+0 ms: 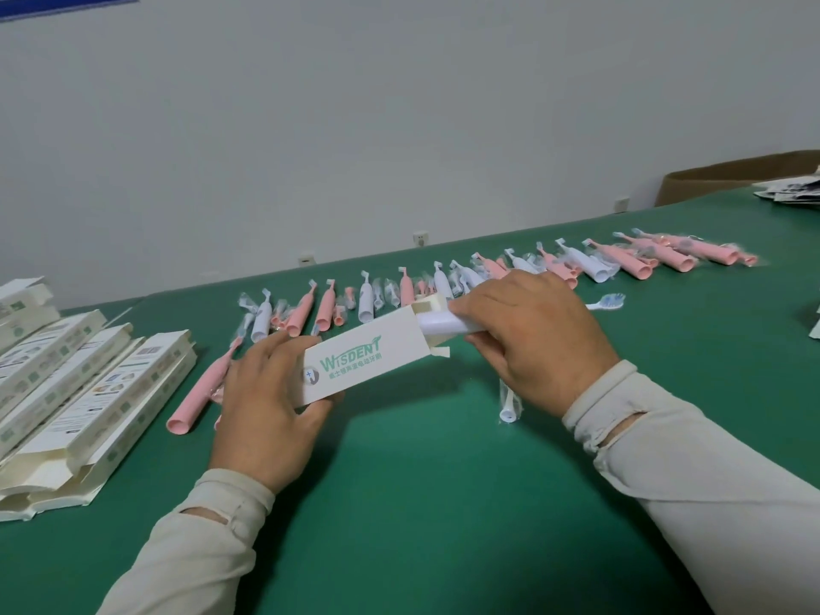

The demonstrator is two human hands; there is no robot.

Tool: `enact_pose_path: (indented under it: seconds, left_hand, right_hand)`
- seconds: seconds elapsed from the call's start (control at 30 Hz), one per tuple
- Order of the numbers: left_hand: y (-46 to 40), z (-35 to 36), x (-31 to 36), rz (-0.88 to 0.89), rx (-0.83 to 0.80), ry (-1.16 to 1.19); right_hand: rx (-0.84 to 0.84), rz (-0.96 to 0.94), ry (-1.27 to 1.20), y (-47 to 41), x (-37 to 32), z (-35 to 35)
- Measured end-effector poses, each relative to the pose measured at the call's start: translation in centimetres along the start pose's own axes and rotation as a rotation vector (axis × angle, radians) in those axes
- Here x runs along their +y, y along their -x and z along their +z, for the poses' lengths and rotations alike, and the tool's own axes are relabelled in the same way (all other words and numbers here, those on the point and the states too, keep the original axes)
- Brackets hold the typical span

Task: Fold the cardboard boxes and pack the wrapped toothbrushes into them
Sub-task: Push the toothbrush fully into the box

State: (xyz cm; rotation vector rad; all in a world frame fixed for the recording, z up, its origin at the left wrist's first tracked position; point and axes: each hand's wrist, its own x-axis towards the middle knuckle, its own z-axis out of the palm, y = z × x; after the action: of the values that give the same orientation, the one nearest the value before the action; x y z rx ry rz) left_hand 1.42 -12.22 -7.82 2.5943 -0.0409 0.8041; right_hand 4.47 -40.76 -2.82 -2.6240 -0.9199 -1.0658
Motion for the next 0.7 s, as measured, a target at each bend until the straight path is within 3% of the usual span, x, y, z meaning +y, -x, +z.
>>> enact_pose_path:
  seconds: [0.17, 0.37, 0.57, 0.7]
  left_hand:
    - [0.1, 0.3, 0.5, 0.065, -0.027, 0.048]
    - [0.3, 0.4, 0.8, 0.045, 0.050, 0.205]
    - [0.3, 0.3, 0.9, -0.043, 0.071, 0.267]
    - [0.1, 0.1, 0.7, -0.103, 0.083, 0.216]
  right_hand:
    - [-0.008, -0.054, -0.007, -0.1, -1.5, 0.5]
    - [0.191, -0.194, -0.014, -0.3, -2.0, 1.0]
    - [0.449, -0.045, 0.076, -0.1, -0.6, 0.2]
    - [0.557, 0.138, 0.001, 0.3, 0.4, -0.1]
